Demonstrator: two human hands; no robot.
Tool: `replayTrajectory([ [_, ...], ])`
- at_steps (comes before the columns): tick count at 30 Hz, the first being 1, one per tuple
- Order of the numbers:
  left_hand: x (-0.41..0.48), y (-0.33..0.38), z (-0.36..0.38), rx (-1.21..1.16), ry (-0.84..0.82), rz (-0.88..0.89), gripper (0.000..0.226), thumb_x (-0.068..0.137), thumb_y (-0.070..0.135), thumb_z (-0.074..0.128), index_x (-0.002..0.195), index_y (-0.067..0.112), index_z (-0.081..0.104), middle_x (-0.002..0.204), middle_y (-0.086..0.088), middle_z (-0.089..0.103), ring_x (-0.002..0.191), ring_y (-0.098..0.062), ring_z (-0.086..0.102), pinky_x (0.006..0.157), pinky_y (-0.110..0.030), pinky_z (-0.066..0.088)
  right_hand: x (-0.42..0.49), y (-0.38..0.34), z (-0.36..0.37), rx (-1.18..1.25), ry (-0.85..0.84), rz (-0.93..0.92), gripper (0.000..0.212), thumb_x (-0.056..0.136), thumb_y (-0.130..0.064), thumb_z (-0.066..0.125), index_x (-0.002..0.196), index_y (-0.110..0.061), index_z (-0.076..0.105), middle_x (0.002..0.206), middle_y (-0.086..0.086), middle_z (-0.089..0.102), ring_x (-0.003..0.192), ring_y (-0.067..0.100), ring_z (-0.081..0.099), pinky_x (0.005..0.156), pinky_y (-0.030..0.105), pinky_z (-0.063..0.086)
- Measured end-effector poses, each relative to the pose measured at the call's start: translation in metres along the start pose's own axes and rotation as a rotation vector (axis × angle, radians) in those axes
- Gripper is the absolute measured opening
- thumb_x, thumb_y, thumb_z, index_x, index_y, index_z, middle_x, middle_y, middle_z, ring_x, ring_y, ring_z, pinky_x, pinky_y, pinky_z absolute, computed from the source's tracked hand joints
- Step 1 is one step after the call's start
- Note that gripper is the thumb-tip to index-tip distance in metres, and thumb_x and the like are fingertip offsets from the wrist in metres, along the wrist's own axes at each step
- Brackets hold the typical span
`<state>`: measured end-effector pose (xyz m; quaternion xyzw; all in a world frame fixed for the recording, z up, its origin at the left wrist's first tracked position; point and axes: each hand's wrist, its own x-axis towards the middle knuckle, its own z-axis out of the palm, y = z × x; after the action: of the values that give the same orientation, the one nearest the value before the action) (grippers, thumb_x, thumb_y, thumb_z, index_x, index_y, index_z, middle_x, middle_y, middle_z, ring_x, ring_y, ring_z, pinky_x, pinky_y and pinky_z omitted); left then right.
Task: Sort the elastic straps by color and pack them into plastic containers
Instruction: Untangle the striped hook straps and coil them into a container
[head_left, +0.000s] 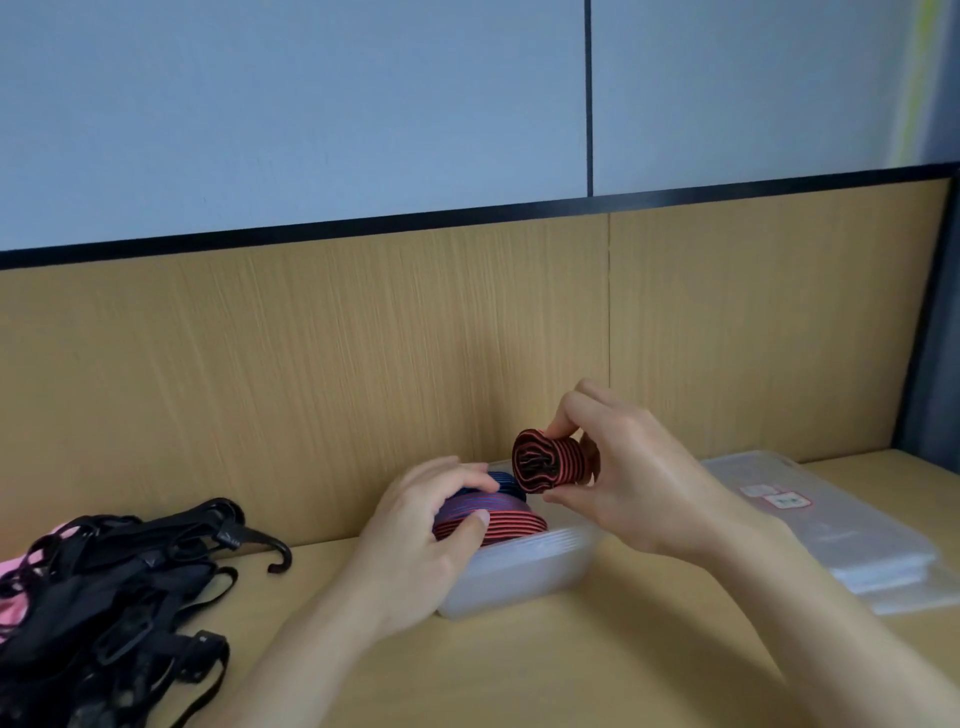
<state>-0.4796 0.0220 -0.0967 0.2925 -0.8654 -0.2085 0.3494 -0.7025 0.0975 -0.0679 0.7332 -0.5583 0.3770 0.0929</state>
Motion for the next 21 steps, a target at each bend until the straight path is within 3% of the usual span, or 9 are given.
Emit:
replayTrajectory([
  [7,0.0,0.0,-0.001,0.015,-0.009,-0.011,0.024,0.097,0.015,0.064,0.112,0.032,0.07,0.132,0.024,0.058,0.126,0.015,0.04,0.118,-0.037,0.026,0.003,-0.004,0.001,-0.096,-0.126,0.051,0.043,0.073,-0.028,0.089,0.095,-0.032,0.052,0.098,-0.016,0.04,0.077,0.01,0.052,0.067,0.038,0.05],
  [13,0.0,0.002,0.0,-0.03,-0.02,-0.067,0.021,0.096,0.012,0.062,0.105,0.028,0.072,0.134,0.022,0.057,0.133,-0.001,0.044,0.118,-0.037,0.027,0.022,-0.006,-0.001,-0.078,-0.391,0.138,0.04,0.07,-0.024,0.086,0.09,-0.031,0.051,0.097,-0.012,0.045,0.079,0.004,0.05,0.067,0.026,0.044],
  [19,0.001,0.0,-0.001,-0.015,-0.044,-0.076,0.019,0.096,0.015,0.061,0.104,0.029,0.071,0.135,0.022,0.056,0.132,-0.001,0.042,0.117,-0.034,0.026,0.043,-0.019,-0.007,-0.173,-0.644,0.161,0.04,0.071,-0.022,0.086,0.093,-0.023,0.053,0.101,-0.004,0.055,0.086,0.017,0.056,0.075,0.038,0.052],
  [21,0.001,-0.001,0.0,-0.02,-0.046,-0.074,0.018,0.096,0.016,0.062,0.103,0.03,0.071,0.135,0.022,0.056,0.131,0.0,0.042,0.117,-0.034,0.027,0.047,-0.019,-0.015,-0.136,-0.72,0.214,0.035,0.075,-0.023,0.084,0.092,-0.029,0.054,0.101,-0.01,0.059,0.08,0.006,0.057,0.064,0.025,0.048],
])
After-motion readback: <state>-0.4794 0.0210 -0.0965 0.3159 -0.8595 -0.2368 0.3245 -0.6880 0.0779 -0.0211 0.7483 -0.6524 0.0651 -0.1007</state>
